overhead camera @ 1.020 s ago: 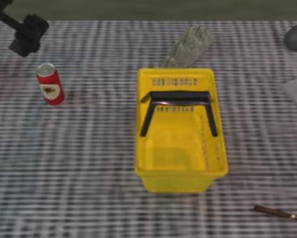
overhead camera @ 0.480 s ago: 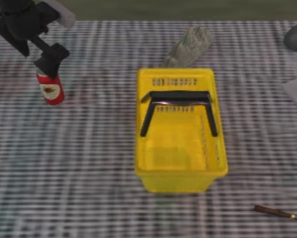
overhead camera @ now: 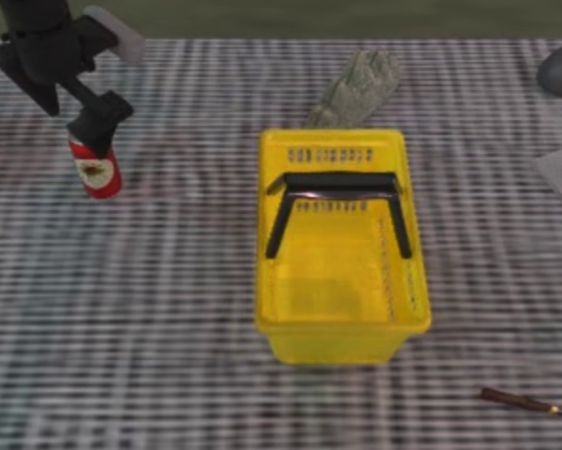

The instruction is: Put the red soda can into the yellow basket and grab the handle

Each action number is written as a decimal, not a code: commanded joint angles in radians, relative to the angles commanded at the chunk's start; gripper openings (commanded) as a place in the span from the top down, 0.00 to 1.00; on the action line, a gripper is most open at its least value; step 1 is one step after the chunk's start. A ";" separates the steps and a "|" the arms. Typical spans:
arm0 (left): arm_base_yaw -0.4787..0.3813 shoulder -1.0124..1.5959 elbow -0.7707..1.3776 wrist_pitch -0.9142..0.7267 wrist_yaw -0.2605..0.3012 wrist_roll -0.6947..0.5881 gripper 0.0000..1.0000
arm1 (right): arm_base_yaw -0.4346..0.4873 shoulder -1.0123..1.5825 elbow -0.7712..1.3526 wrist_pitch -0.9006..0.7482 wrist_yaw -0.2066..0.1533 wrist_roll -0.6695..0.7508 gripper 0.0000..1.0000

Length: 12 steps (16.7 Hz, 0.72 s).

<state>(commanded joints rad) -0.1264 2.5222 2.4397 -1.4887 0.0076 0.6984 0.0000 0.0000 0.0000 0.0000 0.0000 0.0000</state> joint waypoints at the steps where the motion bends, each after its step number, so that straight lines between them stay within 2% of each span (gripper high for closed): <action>1: 0.000 -0.001 -0.003 0.003 0.000 0.000 0.00 | 0.000 0.000 0.000 0.000 0.000 0.000 0.00; 8: 0.000 -0.018 -0.217 0.200 -0.001 0.002 0.00 | 0.000 0.000 0.000 0.000 0.000 0.000 0.00; 12: 0.000 -0.019 -0.229 0.212 -0.001 0.002 0.00 | 0.000 0.000 0.000 0.000 0.000 0.000 0.00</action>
<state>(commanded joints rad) -0.1260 2.5035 2.2105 -1.2771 0.0064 0.7003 0.0000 0.0000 0.0000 0.0000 0.0000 0.0000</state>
